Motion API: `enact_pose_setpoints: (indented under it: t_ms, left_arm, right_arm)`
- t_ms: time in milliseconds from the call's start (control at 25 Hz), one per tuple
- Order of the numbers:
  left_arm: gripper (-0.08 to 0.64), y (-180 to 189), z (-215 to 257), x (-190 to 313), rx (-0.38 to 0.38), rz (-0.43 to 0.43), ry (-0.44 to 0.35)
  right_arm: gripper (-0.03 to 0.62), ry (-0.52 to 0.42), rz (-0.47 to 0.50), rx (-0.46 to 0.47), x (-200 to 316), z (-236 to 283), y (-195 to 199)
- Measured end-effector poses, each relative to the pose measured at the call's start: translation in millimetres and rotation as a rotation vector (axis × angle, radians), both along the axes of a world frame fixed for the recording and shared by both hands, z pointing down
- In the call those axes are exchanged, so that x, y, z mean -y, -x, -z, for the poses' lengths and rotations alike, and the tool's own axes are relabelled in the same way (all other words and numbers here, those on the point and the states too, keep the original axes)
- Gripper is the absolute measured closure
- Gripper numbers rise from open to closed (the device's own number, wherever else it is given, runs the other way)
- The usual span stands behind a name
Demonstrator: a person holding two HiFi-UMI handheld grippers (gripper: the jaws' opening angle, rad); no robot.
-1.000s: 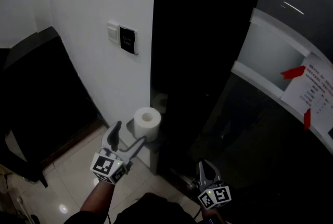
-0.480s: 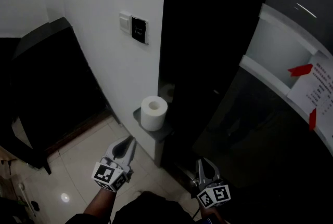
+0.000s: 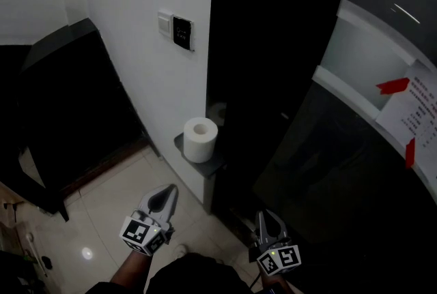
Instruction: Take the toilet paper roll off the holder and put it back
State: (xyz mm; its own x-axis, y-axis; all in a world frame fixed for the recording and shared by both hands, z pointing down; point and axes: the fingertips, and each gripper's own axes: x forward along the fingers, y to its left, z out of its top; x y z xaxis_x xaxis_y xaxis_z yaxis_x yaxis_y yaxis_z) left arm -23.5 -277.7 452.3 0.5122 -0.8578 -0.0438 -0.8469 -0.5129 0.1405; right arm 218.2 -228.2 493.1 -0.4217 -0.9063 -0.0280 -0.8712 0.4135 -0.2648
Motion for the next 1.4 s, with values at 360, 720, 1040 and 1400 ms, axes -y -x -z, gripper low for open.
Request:
enact_pose_setpoints:
  t_ms: [360,720,1040,1400]
  left_arm:
    - [0.558,-5.9,-13.7,-54.0,0.022,0.07,0.073]
    - [0.558,40.5,-3.2,-95.9,-0.019,0.064,0.029]
    - [0.558,106.0,1.6,-157.2,-0.033,-0.021,-0.005]
    - [0.558,171.2,-26.9,-213.9,-0.018,-0.054,0.056]
  right_arm:
    - [0.58,0.072,0.091,0.061,-26.3,-38.9,19.1]
    - [0.58,0.02,0.088,0.017,-60.7,-16.4,64.1]
    - [0.58,0.004,0.089,-0.041,-135.6,-9.2,162.4]
    - [0.58,-0.008,-0.095,-0.058,-212.2,2.3,181.3]
